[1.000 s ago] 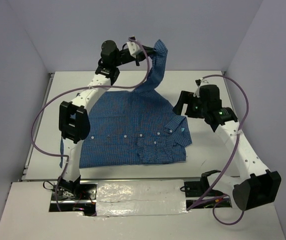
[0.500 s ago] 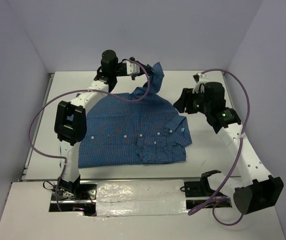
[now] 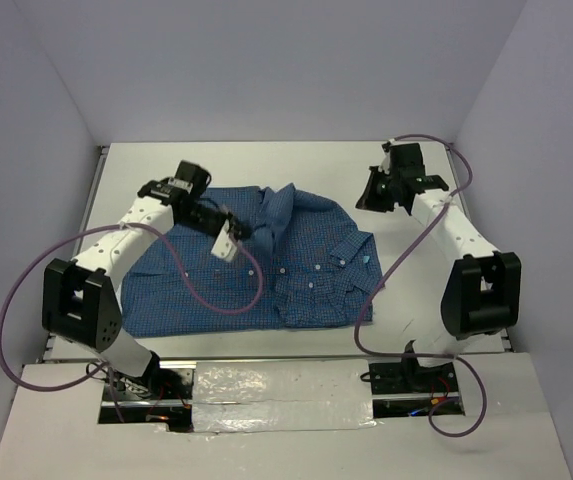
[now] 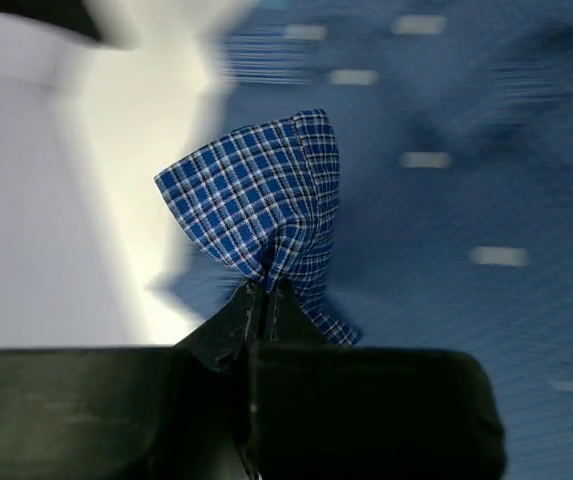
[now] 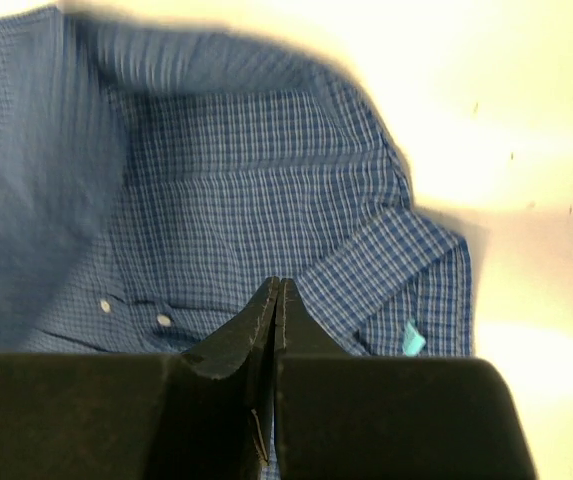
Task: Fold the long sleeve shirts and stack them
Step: Fold the shirt
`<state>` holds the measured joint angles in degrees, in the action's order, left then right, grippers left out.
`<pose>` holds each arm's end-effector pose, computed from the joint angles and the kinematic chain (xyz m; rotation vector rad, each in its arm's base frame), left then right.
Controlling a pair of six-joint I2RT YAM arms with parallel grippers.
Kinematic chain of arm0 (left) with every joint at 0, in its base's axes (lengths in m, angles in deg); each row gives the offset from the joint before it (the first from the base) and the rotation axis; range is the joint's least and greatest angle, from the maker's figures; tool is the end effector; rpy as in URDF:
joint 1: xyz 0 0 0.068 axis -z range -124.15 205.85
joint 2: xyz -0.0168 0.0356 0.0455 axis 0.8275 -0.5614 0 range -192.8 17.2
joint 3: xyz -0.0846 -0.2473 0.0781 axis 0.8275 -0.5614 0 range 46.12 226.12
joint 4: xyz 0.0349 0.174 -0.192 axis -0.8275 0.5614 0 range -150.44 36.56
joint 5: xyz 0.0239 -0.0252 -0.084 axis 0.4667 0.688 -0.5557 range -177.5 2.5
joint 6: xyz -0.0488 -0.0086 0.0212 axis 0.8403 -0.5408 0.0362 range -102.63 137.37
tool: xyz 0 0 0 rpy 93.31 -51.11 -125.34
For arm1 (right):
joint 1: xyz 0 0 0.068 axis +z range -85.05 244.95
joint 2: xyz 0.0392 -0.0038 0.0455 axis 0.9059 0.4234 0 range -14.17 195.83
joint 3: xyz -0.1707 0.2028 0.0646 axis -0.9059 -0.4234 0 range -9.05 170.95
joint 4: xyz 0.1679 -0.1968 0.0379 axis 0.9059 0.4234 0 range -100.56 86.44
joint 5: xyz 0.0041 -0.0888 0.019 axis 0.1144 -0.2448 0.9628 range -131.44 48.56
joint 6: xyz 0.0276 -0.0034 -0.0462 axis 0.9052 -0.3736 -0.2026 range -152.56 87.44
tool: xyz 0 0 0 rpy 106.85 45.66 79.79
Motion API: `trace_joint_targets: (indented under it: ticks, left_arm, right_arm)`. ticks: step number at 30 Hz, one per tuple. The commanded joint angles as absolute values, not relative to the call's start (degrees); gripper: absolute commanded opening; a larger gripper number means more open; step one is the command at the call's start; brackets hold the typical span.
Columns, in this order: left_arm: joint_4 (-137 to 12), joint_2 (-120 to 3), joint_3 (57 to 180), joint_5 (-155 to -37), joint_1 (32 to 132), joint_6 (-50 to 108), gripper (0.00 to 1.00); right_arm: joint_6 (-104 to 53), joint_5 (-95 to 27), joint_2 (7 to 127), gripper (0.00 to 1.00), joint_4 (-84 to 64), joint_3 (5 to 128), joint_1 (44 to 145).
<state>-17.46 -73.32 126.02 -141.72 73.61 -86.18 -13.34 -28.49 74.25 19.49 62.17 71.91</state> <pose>0.3060 -0.1284 0.3150 1.9528 0.7026 -0.3096 0.3348 0.0489 0.2825 0.1517 2.4189 0.4823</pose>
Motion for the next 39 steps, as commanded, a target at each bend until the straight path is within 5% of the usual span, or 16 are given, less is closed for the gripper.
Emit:
trace_joint_targets:
  ticks: [1, 6, 11, 15, 25, 33, 39]
  left_arm:
    - [2.93, -68.51, 115.87, -135.7, 72.55, -124.28, 0.0]
    - [0.03, -61.03, 105.71, -131.81, 72.46, -131.07, 0.0]
    - [-0.76, -58.57, 101.5, -130.57, 72.46, -130.82, 0.0]
    - [-4.0, -56.64, 99.21, -131.53, 72.46, -128.71, 0.0]
    - [-12.88, -54.17, 96.66, -130.31, 72.28, -120.98, 0.0]
    - [-13.5, -53.82, 95.26, -131.19, 72.28, -121.49, 0.0]
    - [-13.94, -54.43, 95.6, -131.71, 72.28, -120.71, 0.0]
  right_arm:
    - [-12.08, -27.74, 76.16, 0.01, 16.08, 67.93, 72.6]
    - [-12.34, -26.42, 81.97, 0.12, 16.07, 72.76, 75.4]
    - [-10.77, -26.06, 90.4, 0.52, 18.62, 80.41, 78.04]
    - [-9.36, -26.16, 96.91, 0.66, 19.59, 85.67, 81.03]
    - [-7.33, -34.4, 109.13, 0.69, 29.07, 100.63, 88.24]
    - [-7.26, -43.46, 104.22, 0.69, 29.96, 94.49, 94.74]
    - [-2.69, -39.43, 102.98, 0.7, 27.5, 90.35, 96.32]
